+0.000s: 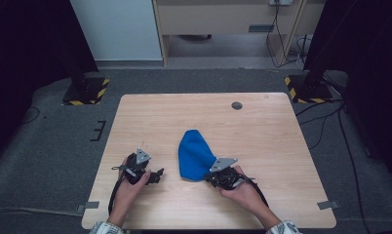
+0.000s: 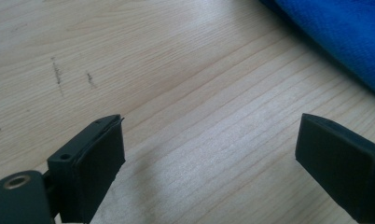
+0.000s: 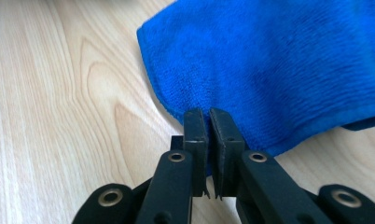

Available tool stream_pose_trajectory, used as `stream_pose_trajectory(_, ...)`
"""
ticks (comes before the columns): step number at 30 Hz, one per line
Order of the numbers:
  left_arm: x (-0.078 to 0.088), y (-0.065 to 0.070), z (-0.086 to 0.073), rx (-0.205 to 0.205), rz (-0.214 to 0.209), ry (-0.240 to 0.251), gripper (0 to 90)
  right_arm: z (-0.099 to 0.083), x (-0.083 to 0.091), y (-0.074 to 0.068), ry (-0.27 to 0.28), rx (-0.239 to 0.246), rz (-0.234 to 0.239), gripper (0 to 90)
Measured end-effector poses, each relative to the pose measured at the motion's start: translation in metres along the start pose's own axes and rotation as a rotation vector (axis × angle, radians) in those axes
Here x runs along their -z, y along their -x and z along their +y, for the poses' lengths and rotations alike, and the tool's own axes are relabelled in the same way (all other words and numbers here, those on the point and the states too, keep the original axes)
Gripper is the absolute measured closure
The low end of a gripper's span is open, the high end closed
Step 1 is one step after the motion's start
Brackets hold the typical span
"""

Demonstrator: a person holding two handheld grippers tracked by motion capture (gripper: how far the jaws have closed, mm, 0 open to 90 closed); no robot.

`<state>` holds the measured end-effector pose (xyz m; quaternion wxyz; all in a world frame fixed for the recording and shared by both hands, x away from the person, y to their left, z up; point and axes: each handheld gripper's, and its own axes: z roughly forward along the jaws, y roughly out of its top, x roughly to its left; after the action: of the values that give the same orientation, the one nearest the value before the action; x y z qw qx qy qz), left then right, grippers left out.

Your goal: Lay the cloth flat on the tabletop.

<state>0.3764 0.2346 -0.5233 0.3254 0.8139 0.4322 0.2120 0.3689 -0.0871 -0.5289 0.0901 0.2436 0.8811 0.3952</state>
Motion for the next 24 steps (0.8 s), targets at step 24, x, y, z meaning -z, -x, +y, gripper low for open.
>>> stream_pose_trajectory(24,-0.005,0.028,0.018,-0.007,-0.073,0.070,7.8,0.047,0.032,0.041,0.260,-0.151,-0.073,86.5)
